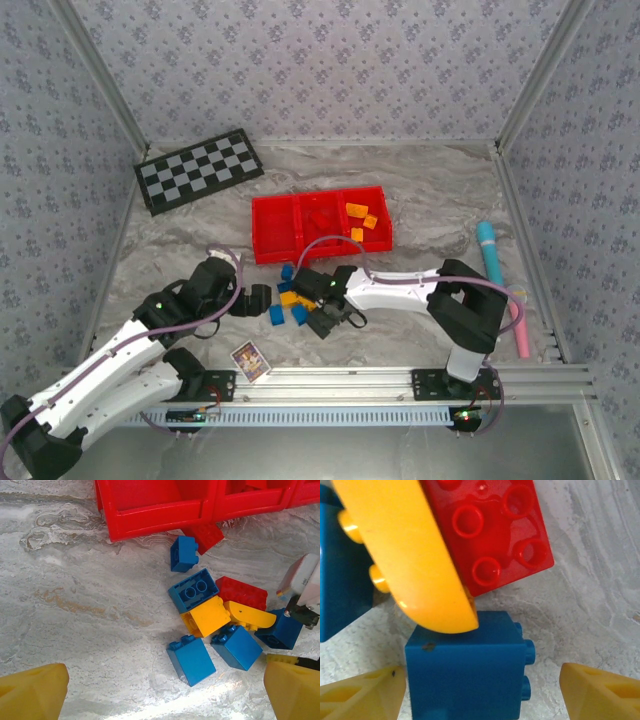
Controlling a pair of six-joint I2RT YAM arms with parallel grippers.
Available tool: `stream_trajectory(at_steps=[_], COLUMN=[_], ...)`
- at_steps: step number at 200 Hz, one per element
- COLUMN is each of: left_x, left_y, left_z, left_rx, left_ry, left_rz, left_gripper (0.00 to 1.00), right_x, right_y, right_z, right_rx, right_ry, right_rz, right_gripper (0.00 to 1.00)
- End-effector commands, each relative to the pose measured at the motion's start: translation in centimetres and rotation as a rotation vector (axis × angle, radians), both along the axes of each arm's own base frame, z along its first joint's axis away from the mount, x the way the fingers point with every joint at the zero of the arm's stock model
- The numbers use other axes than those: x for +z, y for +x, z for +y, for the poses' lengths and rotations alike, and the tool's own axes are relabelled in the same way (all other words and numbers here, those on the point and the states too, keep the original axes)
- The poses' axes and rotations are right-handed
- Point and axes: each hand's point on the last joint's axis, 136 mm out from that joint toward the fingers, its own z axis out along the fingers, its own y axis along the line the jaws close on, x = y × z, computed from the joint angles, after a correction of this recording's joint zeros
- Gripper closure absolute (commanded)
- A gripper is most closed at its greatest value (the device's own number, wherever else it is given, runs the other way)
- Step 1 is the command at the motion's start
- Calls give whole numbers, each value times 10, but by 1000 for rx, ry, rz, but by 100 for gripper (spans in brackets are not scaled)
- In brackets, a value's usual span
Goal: Sort the legos into containers by color
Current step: Pick up the lego from the bottom-center of the table.
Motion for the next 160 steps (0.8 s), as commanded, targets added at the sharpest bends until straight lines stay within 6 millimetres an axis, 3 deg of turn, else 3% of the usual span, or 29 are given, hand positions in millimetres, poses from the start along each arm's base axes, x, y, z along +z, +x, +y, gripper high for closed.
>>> stream_trajectory(at_steps=[1, 53, 89, 127, 146, 150, 160], left_x=[8, 8, 9, 10, 11, 11, 12], left_y=[0, 0, -1, -1, -1, -1, -1], left_z=[-4, -4, -4, -3, -4, -4, -4], left_rx=[-14, -17, -16, -11, -12, -13, -13], left_ry=[-17, -20, -22, -28, -32, -33, -36], left_rz=[-15, -16, -18, -26, -26, -27, -30], left_gripper=[0, 0, 0, 0, 0, 0, 0], right_x=[-1, 1, 11, 57, 84, 100, 115], right_y=[6, 10, 10, 15, 25, 32, 43], right_z=[0, 6, 2, 10, 15, 22, 26], right_rx=[-20, -24, -26, -13, -11, -13, -9], right_ry=[-21, -1, -8, 85, 155, 195, 231], right_rz=[-26, -42, -54, -92, -123, -145, -174], right_gripper=[23, 43, 63, 68, 68, 68, 68])
